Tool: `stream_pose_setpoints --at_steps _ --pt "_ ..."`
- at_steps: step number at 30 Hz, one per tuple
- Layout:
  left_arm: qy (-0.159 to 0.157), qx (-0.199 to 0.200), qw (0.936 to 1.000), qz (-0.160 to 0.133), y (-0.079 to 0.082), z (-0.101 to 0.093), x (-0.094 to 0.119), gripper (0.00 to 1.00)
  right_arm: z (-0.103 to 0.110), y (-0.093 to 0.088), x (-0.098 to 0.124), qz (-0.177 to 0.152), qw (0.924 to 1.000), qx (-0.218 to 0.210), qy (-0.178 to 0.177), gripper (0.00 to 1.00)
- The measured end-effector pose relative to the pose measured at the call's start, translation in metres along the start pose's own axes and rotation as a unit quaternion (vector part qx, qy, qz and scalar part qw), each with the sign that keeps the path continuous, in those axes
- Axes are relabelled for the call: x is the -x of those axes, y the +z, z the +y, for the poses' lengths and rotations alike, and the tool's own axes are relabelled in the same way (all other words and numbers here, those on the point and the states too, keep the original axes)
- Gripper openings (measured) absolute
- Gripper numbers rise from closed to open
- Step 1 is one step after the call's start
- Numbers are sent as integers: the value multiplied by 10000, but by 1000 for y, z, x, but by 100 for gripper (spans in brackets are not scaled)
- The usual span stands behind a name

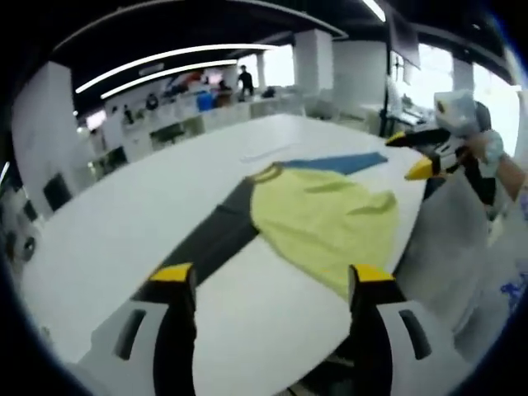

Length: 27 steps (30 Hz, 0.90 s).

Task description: Fold the garment on the visible template until the final outline fits inside the template.

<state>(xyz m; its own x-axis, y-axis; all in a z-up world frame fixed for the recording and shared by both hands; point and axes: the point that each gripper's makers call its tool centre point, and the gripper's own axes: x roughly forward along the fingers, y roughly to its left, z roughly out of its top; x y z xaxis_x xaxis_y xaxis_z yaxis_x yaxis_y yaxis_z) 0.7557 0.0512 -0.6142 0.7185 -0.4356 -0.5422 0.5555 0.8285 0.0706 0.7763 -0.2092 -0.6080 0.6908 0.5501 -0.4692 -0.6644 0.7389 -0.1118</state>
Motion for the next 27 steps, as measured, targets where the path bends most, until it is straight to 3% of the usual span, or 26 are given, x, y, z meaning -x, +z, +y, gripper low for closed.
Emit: stream_pose_setpoints --at_steps 15,27 --pt "-198 198 9996 -55 6 -48 -5 78 -17 -20 24 48 9997 153 202 84" --pt "-335 442 9984 -129 12 -73 -12 88 -31 -30 35 -3 9994 119 332 95"
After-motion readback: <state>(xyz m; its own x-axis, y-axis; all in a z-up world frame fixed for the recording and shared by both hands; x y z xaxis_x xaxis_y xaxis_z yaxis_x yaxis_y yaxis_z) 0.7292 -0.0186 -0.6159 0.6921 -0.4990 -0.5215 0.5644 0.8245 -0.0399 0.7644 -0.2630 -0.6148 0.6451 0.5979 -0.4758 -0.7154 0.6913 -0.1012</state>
